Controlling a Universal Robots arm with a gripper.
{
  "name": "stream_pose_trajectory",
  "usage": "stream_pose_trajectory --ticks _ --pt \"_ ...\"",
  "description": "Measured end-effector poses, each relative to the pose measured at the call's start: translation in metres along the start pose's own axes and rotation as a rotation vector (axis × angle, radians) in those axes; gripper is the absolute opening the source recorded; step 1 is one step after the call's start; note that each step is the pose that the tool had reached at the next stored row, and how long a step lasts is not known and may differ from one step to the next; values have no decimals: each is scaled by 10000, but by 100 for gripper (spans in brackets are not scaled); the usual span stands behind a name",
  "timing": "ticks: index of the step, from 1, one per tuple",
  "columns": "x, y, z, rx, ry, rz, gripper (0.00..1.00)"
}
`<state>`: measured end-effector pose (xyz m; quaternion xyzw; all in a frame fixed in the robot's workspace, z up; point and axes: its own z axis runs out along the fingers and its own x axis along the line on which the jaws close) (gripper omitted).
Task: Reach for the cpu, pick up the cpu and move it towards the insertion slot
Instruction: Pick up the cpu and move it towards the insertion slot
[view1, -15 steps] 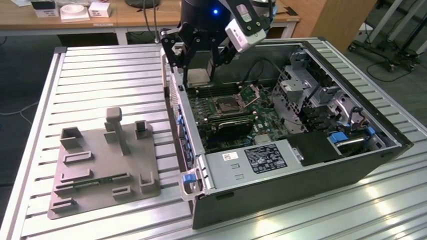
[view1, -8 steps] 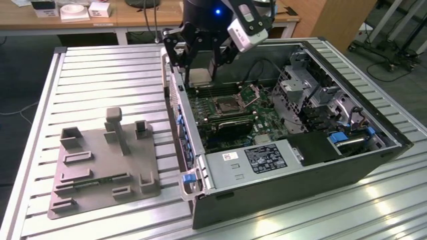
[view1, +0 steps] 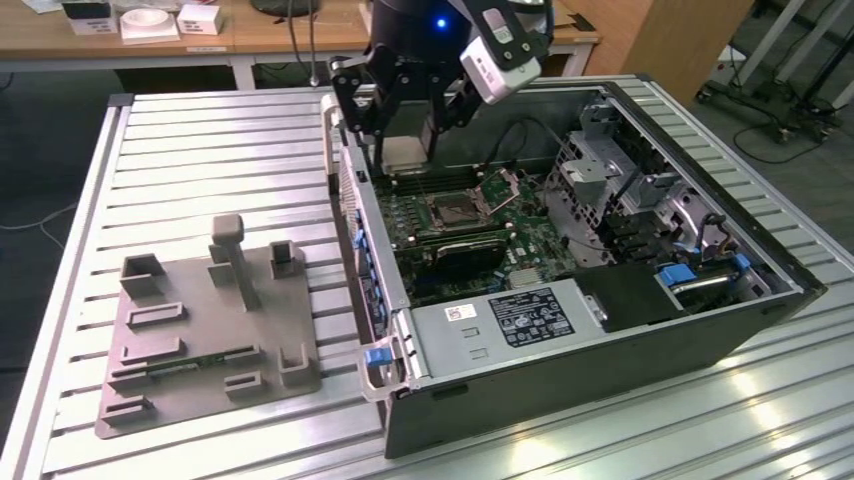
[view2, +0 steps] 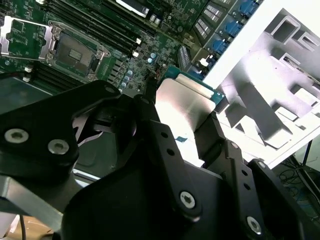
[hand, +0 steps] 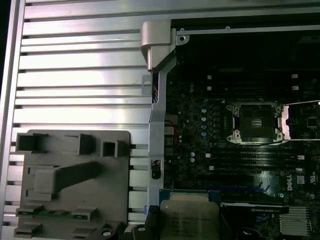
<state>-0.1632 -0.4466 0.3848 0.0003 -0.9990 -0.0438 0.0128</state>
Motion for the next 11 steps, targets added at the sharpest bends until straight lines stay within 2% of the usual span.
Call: stream_pose_trajectory --ticks 11 --pt "-54 5 0 0 -1 0 55"
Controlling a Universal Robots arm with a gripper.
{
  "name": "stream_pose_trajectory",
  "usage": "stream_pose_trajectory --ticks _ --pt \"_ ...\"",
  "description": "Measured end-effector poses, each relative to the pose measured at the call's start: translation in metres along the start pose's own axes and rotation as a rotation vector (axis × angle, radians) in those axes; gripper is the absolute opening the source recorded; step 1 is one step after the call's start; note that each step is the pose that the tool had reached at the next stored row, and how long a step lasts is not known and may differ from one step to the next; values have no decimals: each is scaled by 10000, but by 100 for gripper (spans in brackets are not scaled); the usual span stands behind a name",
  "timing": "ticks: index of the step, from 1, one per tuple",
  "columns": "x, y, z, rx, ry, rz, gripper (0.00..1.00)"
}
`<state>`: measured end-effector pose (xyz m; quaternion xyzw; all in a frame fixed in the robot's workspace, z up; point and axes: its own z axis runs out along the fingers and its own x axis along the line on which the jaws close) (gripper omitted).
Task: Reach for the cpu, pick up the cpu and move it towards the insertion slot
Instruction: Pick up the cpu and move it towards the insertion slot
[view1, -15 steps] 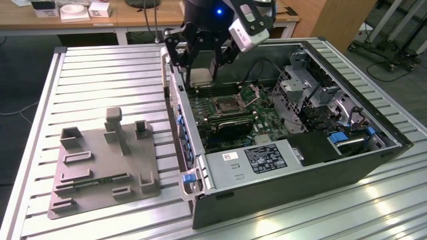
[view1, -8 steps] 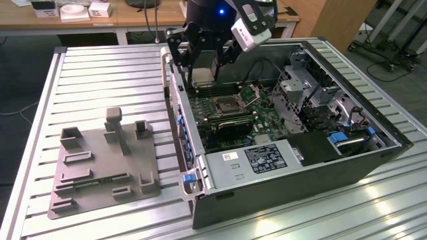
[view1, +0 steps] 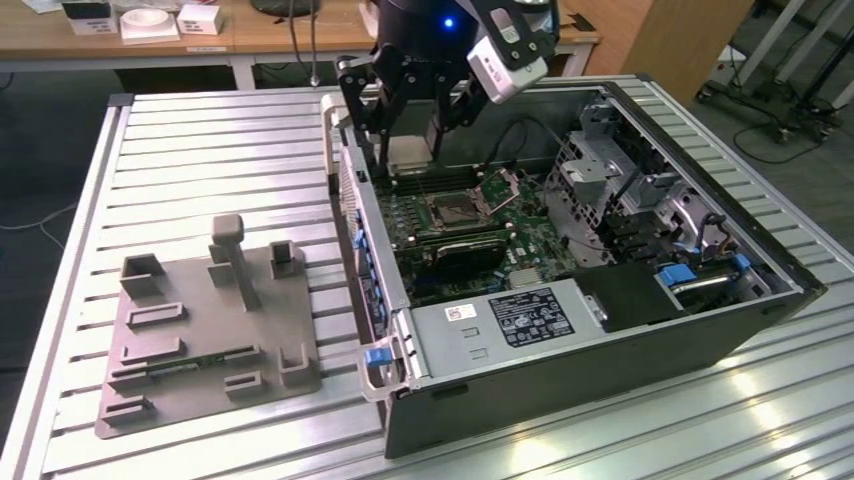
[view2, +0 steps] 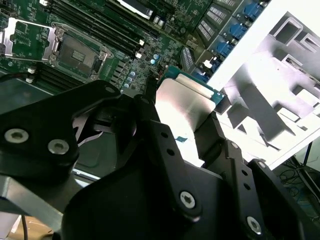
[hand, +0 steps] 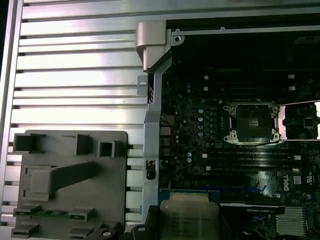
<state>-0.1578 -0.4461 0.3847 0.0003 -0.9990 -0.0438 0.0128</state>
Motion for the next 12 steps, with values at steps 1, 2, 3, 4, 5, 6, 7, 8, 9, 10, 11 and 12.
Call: stream_pose_trajectory --ticks 1,2,3,4,5,6,7,8,9,10,11,12 --pt "-5 1 0 1 0 0 55" --pt "-18 2 0 0 0 0 55" --pt "-54 2 -1 0 0 0 55" --pt "-54 2 -1 0 0 0 55" --pt "-54 2 -1 -1 0 1 55" --pt "-54 2 -1 -1 0 1 55" --pt "-55 2 -1 -1 0 1 55" --pt "-55 2 -1 -1 0 0 55" --pt "-55 2 -1 0 0 0 55" --pt "-55 2 -1 -1 0 0 55" --pt "-55 2 -1 0 0 0 55" --pt "-60 2 -1 0 1 -1 55"
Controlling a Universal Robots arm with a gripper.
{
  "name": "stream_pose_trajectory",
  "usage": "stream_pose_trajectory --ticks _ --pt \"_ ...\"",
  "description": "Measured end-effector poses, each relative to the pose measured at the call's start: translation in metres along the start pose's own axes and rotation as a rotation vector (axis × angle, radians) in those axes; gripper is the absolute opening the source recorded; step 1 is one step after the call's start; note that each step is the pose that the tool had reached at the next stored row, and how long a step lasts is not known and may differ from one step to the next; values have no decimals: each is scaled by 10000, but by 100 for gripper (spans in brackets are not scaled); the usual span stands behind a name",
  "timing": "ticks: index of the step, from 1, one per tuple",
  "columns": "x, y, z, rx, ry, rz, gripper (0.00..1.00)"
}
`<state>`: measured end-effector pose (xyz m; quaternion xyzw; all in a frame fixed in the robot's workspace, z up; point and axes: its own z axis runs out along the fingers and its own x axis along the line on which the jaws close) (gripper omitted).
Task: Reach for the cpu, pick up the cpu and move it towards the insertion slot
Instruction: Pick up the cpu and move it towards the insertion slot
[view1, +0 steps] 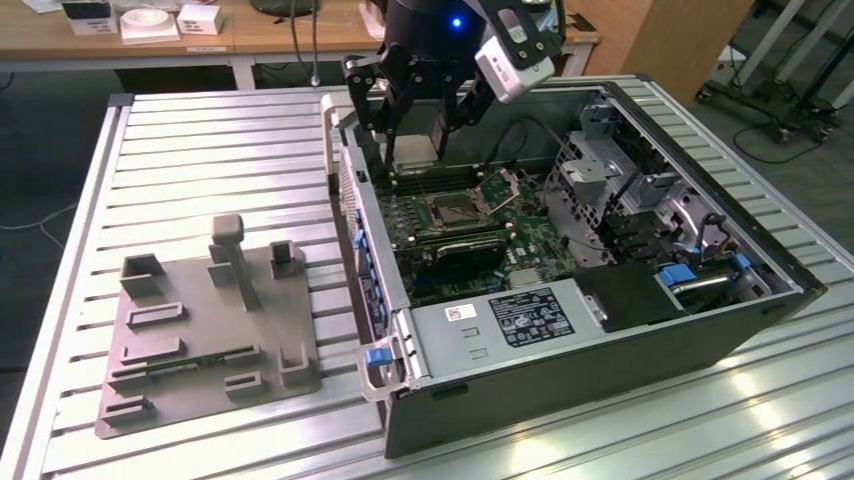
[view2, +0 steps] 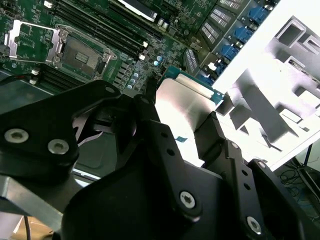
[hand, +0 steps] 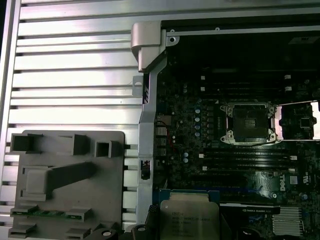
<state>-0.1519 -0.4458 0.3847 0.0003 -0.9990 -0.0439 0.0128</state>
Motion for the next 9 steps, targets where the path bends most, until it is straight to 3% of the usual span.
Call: stream_pose_trajectory --ticks 6,9 --pt "-182 1 -4 -6 -1 0 55" --pt "-196 1 -4 -7 -1 1 55"
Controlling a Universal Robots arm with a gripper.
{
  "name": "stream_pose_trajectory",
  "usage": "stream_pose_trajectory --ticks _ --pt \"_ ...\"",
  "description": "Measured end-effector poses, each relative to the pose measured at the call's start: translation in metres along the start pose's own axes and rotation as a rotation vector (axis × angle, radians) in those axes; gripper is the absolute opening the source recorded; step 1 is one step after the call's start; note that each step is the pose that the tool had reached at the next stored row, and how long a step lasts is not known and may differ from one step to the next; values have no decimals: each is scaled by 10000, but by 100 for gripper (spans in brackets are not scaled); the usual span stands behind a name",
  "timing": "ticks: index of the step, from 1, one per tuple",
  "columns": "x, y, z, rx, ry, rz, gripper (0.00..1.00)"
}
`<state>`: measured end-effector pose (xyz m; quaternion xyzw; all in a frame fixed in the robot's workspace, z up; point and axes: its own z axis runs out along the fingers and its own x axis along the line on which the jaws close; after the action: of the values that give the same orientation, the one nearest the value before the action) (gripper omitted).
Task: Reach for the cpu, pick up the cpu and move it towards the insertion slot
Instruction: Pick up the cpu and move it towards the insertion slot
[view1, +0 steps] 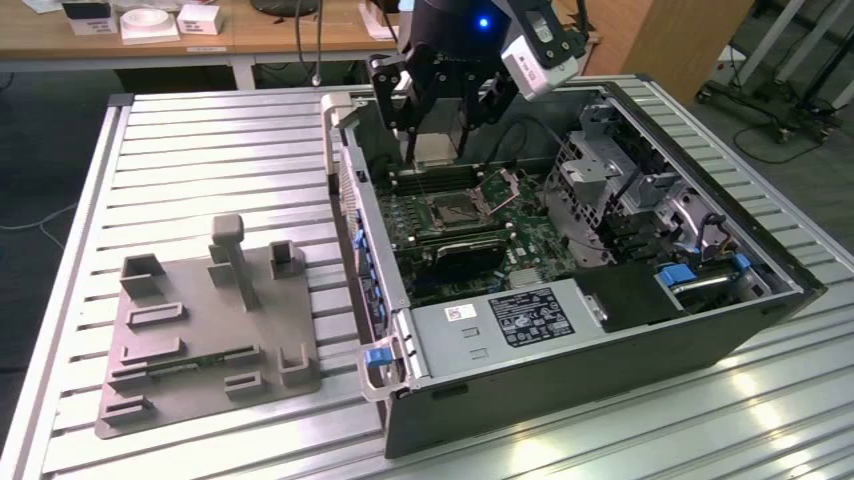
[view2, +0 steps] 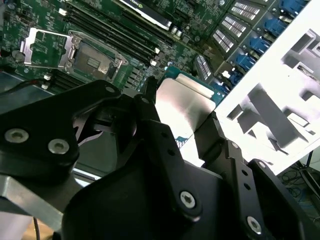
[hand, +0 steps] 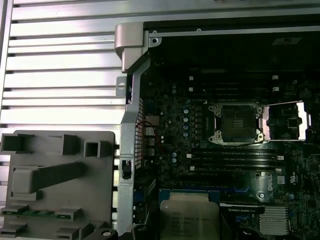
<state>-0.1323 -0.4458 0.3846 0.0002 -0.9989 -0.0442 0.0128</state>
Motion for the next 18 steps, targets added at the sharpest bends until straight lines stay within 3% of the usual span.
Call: stream_pose_trajectory --ticks 18 --pt "-25 0 0 0 0 -1 55"
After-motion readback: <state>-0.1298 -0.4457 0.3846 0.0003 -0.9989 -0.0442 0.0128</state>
